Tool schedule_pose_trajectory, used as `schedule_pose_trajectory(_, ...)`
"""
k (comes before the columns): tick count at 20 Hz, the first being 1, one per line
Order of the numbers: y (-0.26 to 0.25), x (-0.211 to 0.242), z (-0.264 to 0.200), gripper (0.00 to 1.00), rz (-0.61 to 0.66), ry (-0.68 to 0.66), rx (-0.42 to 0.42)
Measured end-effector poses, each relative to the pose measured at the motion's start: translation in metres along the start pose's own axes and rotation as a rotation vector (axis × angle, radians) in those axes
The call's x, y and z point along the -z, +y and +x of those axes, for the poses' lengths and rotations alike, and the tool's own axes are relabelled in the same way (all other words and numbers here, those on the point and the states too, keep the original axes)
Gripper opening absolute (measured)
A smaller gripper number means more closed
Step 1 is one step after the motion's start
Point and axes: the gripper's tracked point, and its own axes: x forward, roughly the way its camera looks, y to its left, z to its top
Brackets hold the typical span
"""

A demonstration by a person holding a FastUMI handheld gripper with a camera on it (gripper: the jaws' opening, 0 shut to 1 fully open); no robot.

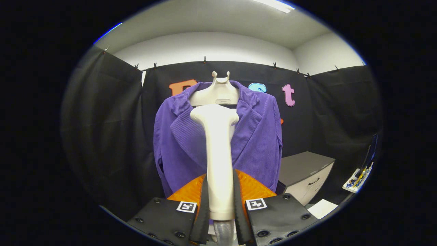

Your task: Iron the clothes twice with a garment steamer, once on the left side and once on the right side.

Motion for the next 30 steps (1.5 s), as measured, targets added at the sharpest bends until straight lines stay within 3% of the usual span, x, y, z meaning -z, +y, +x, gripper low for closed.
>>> schedule_pose_trajectory(6, 0.04, 0.001, 0.006, 0.39, -0.035, -0.011, -0.055)
schedule_pose_trajectory(12, 0.047, 0.028, 0.012, 0.39, -0.064, 0.015, -0.05)
schedule_pose_trajectory(30, 0.04, 0.178, -0.016, 0.39, -0.142, 0.256, -0.051)
